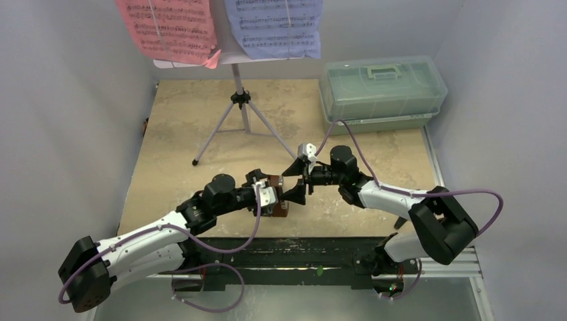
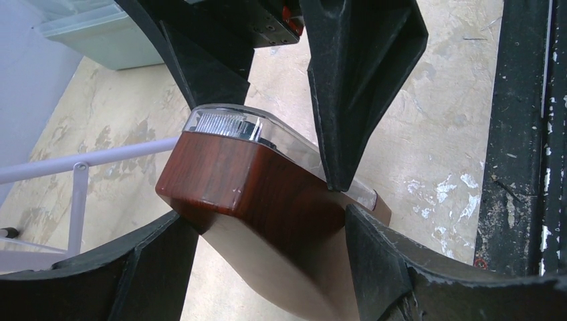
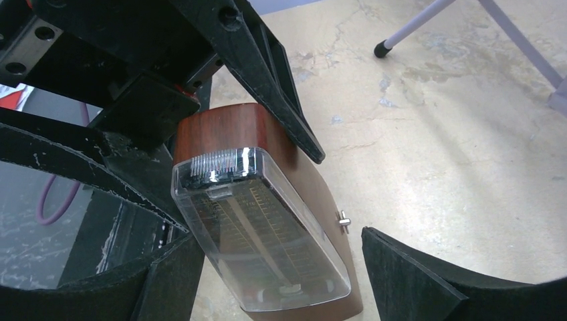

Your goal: Set up the instrument practice props

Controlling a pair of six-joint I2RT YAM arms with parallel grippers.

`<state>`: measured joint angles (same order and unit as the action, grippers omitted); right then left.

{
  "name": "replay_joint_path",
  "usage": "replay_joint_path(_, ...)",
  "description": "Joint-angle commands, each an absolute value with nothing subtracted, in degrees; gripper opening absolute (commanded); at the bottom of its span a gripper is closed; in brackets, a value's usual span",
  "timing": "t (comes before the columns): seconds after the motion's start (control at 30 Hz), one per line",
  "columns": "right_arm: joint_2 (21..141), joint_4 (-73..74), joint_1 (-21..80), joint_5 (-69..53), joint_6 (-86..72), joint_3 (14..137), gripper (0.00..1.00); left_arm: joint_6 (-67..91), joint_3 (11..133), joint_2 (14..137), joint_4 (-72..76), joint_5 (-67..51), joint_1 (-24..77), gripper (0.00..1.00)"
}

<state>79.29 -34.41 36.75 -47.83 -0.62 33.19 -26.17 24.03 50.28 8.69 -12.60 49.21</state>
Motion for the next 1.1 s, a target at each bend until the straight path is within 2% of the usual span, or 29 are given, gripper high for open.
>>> replay_joint_path(0.0,80.0,-35.9,37.3,-48.1,-0.9,34.8,0.87,-29.8,24.6,51.6,4.6,-12.2,49.4,0.38)
replay_joint_path(0.13,79.6,-35.9,37.3,-47.0,-0.9,34.7,0.79,-30.0,24.7,51.2,4.2,-11.9,49.4,0.35)
replay_joint_path(0.2,79.2,-36.3,37.3,-46.8,-1.4,34.3,0.68,-30.3,24.7,51.2,4.0,-11.9,49.4,0.31)
replay_joint_path(0.27,78.6,-37.5,37.4,-46.8,-1.5,33.1,0.39,-30.6,24.8,51.1,3.6,-11.4,49.4,0.27)
replay_joint_path(0.33,78.0,-38.9,37.3,-44.0,-1.3,31.5,0.0,-31.0,25.3,51.6,2.9,-10.8,49.4,0.21)
replay_joint_path(0.5,75.1,-50.1,37.0,-37.6,-2.4,23.4,0.0,-33.0,26.0,52.7,1.9,-7.2,49.6,0.07)
replay_joint_path(0.67,73.2,-64.5,36.8,-36.6,-5.9,16.5,0.0,-33.8,25.6,52.9,1.9,-7.6,49.8,0.05)
replay_joint_path(0.77,75.8,-71.0,36.2,-39.4,-9.1,14.8,0.0,-34.3,25.6,53.0,1.8,-7.6,49.9,0.05)
replay_joint_path(0.87,80.6,-84.5,35.6,-42.3,-15.4,12.8,0.0,-34.5,25.7,53.0,1.8,-8.0,49.9,0.03)
replay_joint_path(0.93,82.6,-83.9,35.7,-43.3,-16.1,13.6,0.0,-34.6,25.7,53.0,1.6,-8.5,50.0,0.02)
replay_joint_path(1.07,79.9,-72.3,35.6,-42.2,-9.7,15.4,0.0,-34.3,26.1,52.9,1.2,-10.5,50.0,0.01)
